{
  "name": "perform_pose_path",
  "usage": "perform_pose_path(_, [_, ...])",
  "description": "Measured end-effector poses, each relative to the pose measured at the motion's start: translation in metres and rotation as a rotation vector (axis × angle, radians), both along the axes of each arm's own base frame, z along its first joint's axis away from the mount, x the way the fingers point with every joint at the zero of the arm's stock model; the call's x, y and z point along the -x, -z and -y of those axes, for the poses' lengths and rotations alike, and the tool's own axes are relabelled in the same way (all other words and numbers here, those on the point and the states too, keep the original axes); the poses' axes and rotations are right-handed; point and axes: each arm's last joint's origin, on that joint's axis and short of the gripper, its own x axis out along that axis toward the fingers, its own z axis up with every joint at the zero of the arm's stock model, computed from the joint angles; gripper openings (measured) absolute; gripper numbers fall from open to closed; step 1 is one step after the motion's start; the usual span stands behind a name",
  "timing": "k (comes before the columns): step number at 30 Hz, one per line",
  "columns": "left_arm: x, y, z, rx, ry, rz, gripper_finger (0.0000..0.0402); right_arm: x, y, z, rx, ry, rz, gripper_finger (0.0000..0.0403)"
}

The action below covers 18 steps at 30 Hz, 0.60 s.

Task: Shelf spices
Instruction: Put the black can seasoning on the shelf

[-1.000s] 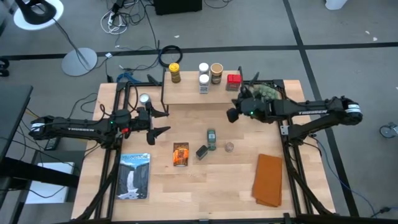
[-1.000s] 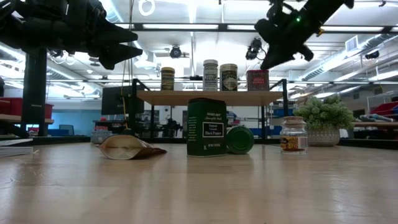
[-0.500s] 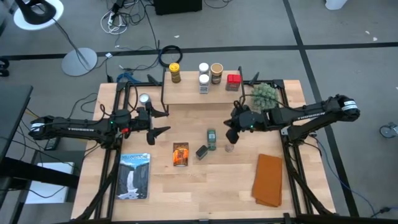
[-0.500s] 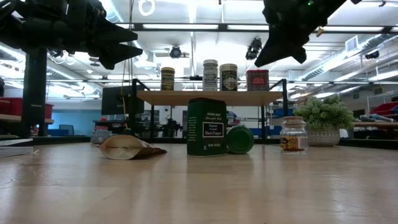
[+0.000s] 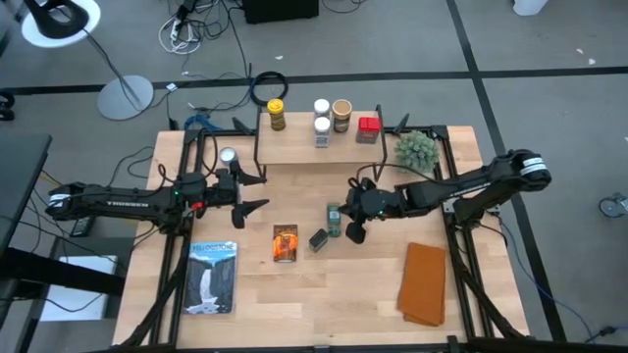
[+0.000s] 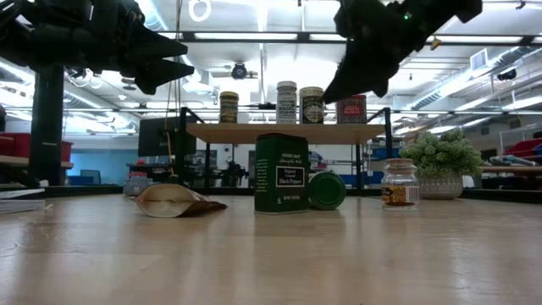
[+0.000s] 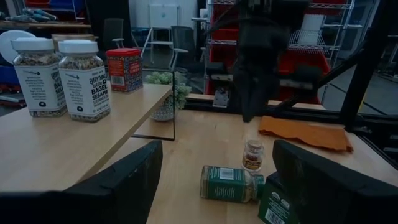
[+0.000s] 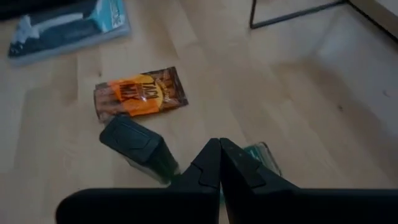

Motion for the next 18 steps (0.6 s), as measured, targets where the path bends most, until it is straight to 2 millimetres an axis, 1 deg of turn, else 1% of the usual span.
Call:
perform_pose_path(3, [0.000,0.000,0.000,0.000,0.000,0.000,0.0309,-0.007,0.007,-0.001,0.050,-0.040,-0.012,0.0010])
perform_pose_path(5, [0.000,0.000,0.000,0.000,0.000,0.000,0.0309,-0.010,0.009,-0.002,0.068,-0.098,-0.011,0.0016])
perform_pose_path(9, [0.000,0.000,0.000,0.000,0.000,0.002,0.0309,-0.011,0.001,-0.005,0.084,-0.191,0.044,0.0037])
perform_pose_path(12, [0.000,0.000,0.000,-0.001,0.000,0.005,0.0309,-0.011,-0.010,-0.005,0.091,-0.220,0.117,0.0060])
perform_pose_path(14, [0.000,0.000,0.000,-0.001,0.000,0.004,0.0309,-0.012,-0.012,-0.006,0.099,-0.236,0.138,0.0079])
perform_pose_path(18, [0.000,-0.001,0.000,-0.001,0.000,0.009,0.0309,-0.016,-0.004,-0.013,0.136,-0.320,0.112,0.0123])
